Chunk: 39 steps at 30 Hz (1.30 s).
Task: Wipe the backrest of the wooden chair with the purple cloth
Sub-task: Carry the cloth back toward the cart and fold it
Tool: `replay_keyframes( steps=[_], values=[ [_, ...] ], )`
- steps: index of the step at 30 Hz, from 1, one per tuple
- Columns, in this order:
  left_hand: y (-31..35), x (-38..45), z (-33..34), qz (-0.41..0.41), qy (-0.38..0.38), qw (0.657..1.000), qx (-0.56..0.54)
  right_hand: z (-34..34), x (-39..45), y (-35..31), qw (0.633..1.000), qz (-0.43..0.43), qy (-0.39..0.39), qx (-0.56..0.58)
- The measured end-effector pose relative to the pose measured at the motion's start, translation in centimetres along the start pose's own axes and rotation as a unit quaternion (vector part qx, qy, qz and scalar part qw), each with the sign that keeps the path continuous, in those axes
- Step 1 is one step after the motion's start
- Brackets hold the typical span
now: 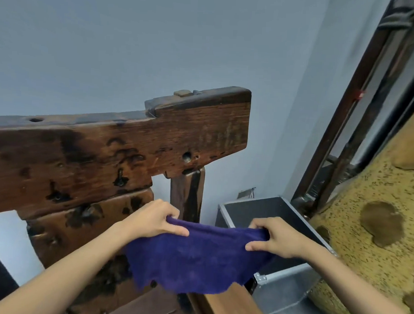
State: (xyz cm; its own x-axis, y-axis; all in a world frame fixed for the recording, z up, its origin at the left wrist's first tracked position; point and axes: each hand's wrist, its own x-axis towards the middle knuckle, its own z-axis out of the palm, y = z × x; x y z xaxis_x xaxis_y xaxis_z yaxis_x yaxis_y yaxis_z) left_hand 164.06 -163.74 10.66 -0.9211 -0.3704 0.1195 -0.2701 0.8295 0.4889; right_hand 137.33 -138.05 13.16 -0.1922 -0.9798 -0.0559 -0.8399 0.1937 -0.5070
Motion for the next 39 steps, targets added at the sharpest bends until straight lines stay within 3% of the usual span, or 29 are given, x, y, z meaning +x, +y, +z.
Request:
replay_keyframes(
  steps=[3, 7, 10, 13, 16, 18, 19, 21, 24, 26, 28, 32, 36, 39],
  values=[
    [1.0, 0.7, 2.5, 0.032, -0.071, 0.997, -0.022, 0.5, -4.2, 1.2, 0.999, 0.04, 0.003, 0.037],
    [3.3, 3.1, 6.2, 0.085, -0.103, 0.991, -0.006, 0.6, -10.6, 2.3, 0.99, 0.094, 0.043, 0.101],
    [6.1, 5.6, 8.7, 0.114, -0.09, 0.989, 0.034, 0.2, -14.8, 3.7, 0.975, 0.163, 0.096, 0.114],
    [8.5, 8.0, 10.7, 0.082, -0.041, 0.992, 0.091, -0.6, -18.3, 5.1, 0.949, 0.223, 0.136, 0.175],
    [12.7, 9.9, 12.8, 0.044, 0.044, 0.981, 0.184, -0.9, -20.7, 5.8, 0.894, 0.26, 0.222, 0.29],
    [17.3, 10.6, 14.2, 0.037, 0.072, 0.986, 0.144, -1.2, -21.5, 6.3, 0.852, 0.273, 0.285, 0.343],
    [20.2, 10.7, 15.2, 0.04, 0.058, 0.994, 0.084, -1.4, -21.9, 6.8, 0.834, 0.277, 0.31, 0.364],
    [26.6, 10.1, 17.6, 0.072, -0.043, 0.995, -0.045, -1.8, -22.4, 8.1, 0.798, 0.287, 0.344, 0.403],
    [35.8, 8.1, 22.9, 0.117, -0.232, 0.941, -0.219, -2.7, -23.6, 10.4, 0.71, 0.286, 0.387, 0.514],
    [39.8, 8.2, 26.9, 0.098, -0.228, 0.936, -0.249, -3.6, -25.2, 12.4, 0.645, 0.27, 0.4, 0.592],
    [42.0, 9.2, 30.3, 0.053, -0.205, 0.933, -0.291, -4.9, -27.7, 14.4, 0.609, 0.24, 0.405, 0.638],
    [42.9, 12.2, 34.1, 0.03, -0.236, 0.892, -0.385, -7.8, -33.9, 19.3, 0.608, 0.207, 0.437, 0.63],
    [41.1, 16.5, 33.5, 0.094, -0.177, 0.924, -0.325, -9.8, -39.4, 24.2, 0.608, 0.245, 0.453, 0.604],
    [40.1, 19.5, 31.9, 0.103, -0.15, 0.935, -0.303, -10.9, -43.1, 27.7, 0.646, 0.284, 0.397, 0.587]
  ],
)
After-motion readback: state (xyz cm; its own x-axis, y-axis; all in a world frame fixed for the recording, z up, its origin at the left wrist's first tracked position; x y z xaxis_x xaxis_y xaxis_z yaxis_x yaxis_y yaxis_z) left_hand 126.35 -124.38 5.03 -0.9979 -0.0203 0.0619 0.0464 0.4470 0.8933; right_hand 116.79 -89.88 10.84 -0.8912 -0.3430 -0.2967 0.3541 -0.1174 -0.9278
